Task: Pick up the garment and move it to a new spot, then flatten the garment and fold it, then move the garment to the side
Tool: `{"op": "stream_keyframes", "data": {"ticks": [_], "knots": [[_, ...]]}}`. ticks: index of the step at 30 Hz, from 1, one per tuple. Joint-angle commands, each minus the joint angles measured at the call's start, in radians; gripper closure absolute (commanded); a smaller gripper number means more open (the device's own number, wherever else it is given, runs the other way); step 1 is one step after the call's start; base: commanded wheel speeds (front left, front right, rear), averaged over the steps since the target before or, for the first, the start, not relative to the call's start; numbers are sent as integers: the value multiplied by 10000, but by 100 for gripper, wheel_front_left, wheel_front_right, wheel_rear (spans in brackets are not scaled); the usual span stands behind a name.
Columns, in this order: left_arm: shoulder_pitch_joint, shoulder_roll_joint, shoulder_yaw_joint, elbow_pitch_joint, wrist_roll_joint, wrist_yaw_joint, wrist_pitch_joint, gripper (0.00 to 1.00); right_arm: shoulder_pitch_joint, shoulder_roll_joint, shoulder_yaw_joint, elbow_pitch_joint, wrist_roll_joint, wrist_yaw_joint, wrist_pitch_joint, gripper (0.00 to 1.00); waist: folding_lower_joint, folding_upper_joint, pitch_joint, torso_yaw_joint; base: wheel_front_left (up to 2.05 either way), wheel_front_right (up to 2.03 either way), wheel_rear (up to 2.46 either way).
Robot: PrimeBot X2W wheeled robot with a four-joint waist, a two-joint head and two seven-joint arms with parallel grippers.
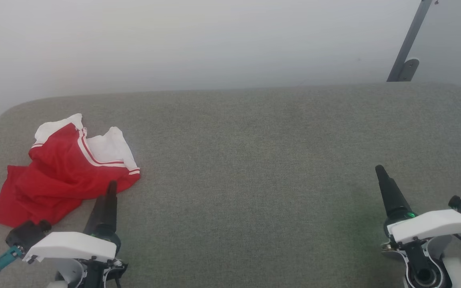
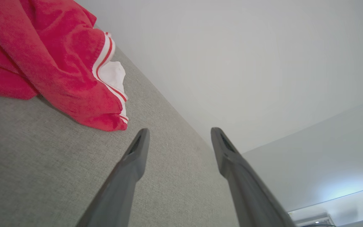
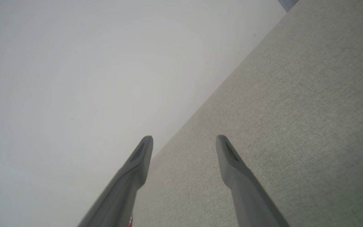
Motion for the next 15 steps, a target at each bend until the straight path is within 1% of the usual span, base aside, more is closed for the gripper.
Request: {"op": "stream_keyframes", "data": {"ticks": [1,8,15], "knots": [[-259,124,-45,-200,570,86,-146,0,-356,-82,4,-88,-544,2,-129,0,0,0,2,0,0,0,0],[-176,306,-281,-234,1963,323,-400,0,-497,-82,-59,-13,-2222,2,-386,0,0,0,-1,-19,0,0,0],[-123,449,-436,-197,2986,502,-644,0,-639,-57,-47,94,-3582,3,-631,0,0,0,16,-49,0,0,0]]}}
